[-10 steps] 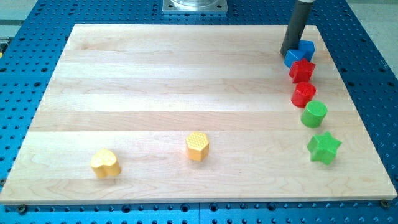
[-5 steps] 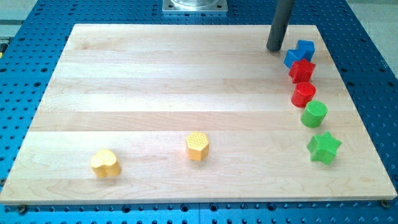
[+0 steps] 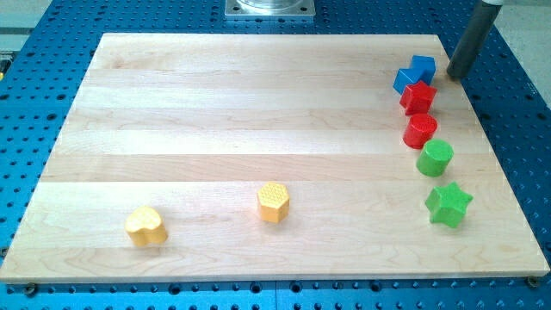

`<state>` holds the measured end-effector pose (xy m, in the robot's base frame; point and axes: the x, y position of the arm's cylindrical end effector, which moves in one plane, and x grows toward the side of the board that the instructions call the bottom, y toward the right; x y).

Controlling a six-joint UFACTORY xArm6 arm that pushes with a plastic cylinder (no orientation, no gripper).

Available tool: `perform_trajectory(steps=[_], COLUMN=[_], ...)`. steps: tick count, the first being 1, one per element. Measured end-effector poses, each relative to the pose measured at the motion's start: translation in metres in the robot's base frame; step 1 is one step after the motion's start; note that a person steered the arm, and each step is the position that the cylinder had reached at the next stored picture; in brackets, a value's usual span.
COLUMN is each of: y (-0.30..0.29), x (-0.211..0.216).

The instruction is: Arrange the blue blocks to form a vertical line

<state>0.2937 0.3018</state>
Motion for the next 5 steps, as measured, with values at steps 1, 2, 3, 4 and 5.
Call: perform_trajectory(steps=[1,2,3,4,5], y=[0.0,-0.011,-0.03,-0.038,-0.046], x=[0.0,0.0,0.004,0.008,0.009])
